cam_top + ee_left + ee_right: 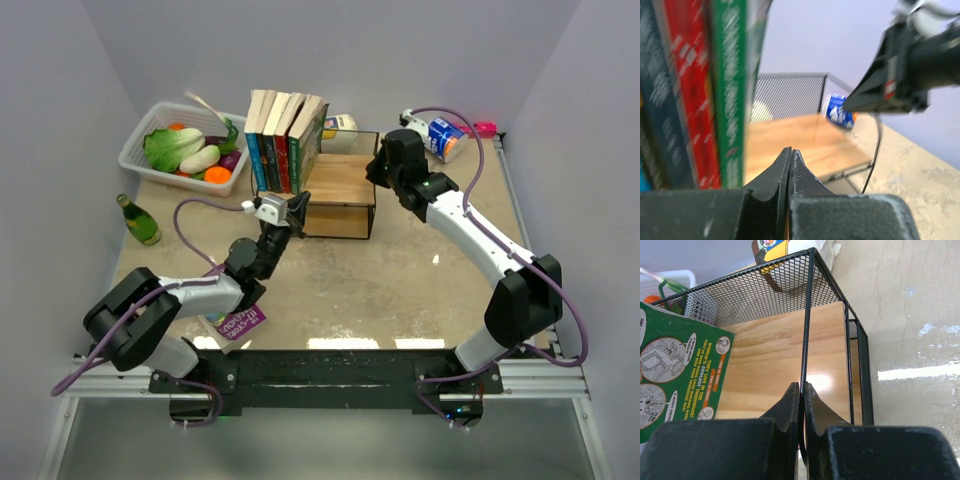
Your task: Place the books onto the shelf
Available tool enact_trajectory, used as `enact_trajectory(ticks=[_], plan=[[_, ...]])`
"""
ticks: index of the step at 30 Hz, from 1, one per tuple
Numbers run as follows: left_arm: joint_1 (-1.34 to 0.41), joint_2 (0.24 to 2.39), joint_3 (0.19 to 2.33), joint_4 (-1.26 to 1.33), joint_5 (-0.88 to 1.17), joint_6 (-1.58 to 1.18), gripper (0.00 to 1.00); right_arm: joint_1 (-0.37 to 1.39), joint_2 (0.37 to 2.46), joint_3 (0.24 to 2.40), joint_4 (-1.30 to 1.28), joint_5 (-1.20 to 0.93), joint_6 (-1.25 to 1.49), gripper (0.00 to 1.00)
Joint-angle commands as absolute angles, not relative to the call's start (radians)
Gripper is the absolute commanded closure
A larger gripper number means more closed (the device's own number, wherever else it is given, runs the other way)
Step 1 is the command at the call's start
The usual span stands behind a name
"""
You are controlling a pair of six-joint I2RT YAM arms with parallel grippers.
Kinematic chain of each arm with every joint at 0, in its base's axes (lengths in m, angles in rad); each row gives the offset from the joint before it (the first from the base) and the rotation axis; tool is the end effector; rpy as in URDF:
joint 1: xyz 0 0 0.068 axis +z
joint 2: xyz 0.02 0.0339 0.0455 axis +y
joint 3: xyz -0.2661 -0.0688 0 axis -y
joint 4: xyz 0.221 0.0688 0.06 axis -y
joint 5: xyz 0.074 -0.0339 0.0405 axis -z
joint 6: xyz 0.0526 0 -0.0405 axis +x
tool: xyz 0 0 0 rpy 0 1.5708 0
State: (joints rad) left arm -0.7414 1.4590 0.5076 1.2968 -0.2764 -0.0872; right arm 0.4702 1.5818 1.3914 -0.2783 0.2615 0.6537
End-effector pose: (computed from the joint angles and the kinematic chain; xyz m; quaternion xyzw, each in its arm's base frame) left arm 0.2197 -0.1817 0.2750 0.0763 0.5756 -0.2537 0.7736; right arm 0.3294 0.1522 0.3403 0.1454 0.8349 0.1826 0.4985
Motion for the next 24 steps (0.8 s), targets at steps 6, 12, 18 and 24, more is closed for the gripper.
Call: enact_trajectory(ticks=[6, 12, 18, 24], plan=[[-0.853, 1.526, 0.742, 1.494, -0.224, 0.271, 1.00, 0.479, 1.617, 1.420, -0.268, 0.207, 0.673, 1.00], [-0.903, 1.592, 0.833, 1.480, -0.238, 0.464, 1.00, 0.479, 1.612, 1.411, -0.262, 0.199, 0.672, 1.00], [-0.914, 1.606, 0.899, 1.465, -0.270, 0.551, 1.00, 0.480, 1.598, 1.416, -0.265, 0.199, 0.670, 0.82], [-0.916, 1.605, 0.939, 1.433, -0.319, 0.589, 1.00, 0.479, 1.585, 1.416, -0.267, 0.201, 0.667, 0.65]])
